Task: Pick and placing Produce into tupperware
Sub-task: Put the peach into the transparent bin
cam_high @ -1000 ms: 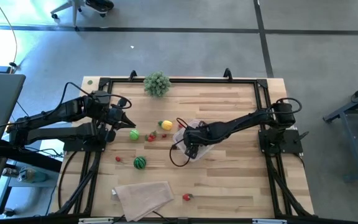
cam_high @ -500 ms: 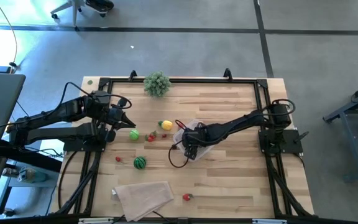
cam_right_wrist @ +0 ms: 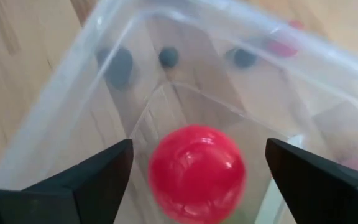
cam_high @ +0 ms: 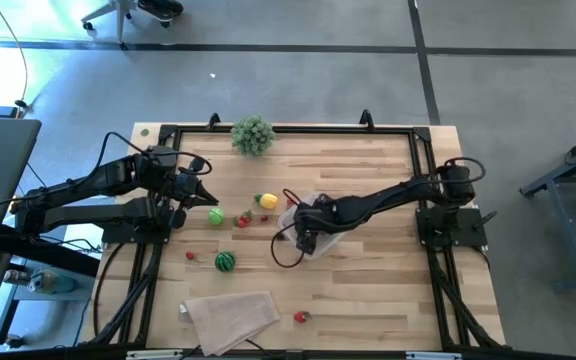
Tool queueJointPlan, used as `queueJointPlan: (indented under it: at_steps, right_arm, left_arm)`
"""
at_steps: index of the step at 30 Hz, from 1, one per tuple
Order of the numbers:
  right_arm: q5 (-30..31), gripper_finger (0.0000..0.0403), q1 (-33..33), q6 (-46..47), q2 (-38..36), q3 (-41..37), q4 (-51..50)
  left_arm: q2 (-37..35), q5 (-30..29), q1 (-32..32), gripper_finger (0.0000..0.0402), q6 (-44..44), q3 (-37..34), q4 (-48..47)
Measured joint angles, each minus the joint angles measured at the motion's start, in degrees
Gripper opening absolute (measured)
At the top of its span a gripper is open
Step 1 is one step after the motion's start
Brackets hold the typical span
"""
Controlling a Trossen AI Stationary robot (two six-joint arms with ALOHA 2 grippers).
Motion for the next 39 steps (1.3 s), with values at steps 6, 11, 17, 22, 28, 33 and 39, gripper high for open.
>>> queueJointPlan:
  at_steps: [6,11,17,22,28,33,39]
  right_arm:
    - [4.3,0.0366,0.0,5.9,-5.5,0.0,-3.6]
    - [10.1,0.0367,-1.1,15.2,-12.2,0.0,-7.1]
    - [9.8,0.0367,-8.7,24.5,-18.9,0.1,-13.4]
    - [-3.3,0.0367,-19.3,26.7,-18.3,0.1,-16.3]
    - [-14.4,0.0364,-26.8,25.9,-12.8,0.1,-16.2]
    - [-18.5,0.0364,-28.3,23.3,-7.1,0.1,-14.8]
    - [-22.4,0.0364,-28.0,22.4,-3.7,0.1,-13.2]
  left_arm:
    - [0.0,0.0,0.0,0.0017,0.0,0.0,0.0]
    - [0.0,0.0,0.0,0.0017,0.0,0.0,0.0]
    - [0.0,0.0,0.0,0.0017,0.0,0.0,0.0]
    - [0.0,0.0,0.0,0.0017,0.0,0.0,0.0]
    - [0.0,0.0,0.0,0.0017,0.0,0.0,0.0]
    - [0.0,0.0,0.0,0.0017,0.0,0.0,0.0]
    - [0.0,0.0,0.0,0.0017,0.0,0.0,0.0]
